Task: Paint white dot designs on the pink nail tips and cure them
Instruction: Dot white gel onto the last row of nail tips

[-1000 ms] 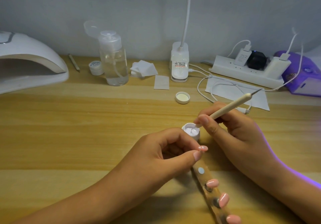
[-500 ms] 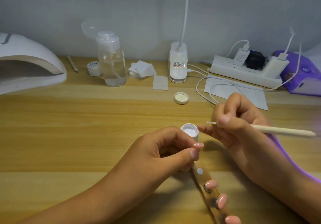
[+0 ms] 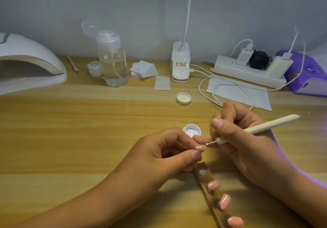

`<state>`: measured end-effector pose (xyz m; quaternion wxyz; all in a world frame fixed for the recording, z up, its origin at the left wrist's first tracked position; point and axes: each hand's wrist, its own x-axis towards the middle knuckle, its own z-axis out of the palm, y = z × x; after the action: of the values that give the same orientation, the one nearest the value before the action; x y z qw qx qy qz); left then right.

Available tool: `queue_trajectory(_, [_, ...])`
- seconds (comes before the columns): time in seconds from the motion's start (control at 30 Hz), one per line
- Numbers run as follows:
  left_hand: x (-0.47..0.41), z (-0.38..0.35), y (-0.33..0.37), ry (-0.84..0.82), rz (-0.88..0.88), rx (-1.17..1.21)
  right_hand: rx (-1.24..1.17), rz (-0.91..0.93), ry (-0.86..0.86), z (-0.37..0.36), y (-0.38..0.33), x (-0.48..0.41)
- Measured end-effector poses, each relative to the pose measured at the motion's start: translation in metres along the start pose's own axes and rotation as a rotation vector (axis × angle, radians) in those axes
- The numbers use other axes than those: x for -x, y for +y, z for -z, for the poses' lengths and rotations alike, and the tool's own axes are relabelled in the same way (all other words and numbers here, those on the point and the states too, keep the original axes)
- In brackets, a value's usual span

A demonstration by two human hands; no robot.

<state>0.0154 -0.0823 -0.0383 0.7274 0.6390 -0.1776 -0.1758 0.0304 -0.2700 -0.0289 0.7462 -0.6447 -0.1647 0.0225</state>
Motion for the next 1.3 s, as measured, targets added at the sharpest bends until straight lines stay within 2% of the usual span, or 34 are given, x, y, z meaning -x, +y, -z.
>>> queue_trajectory(0.27, [-0.0001, 0.0, -0.001, 0.007, -0.006, 0.012, 0.02, 0.007, -0.044, 0.0003, 0.0001, 0.0])
queue_trajectory(1.13, [0.0003, -0.0003, 0.0006, 0.005, 0.001, 0.001, 0.011, 0.008, -0.037, -0.0007, -0.0002, -0.0008])
queue_trajectory(1.3, [0.0001, 0.0005, -0.0005, 0.028, 0.014, -0.02, -0.149, 0.011, -0.016, -0.0037, -0.0024, -0.0014])
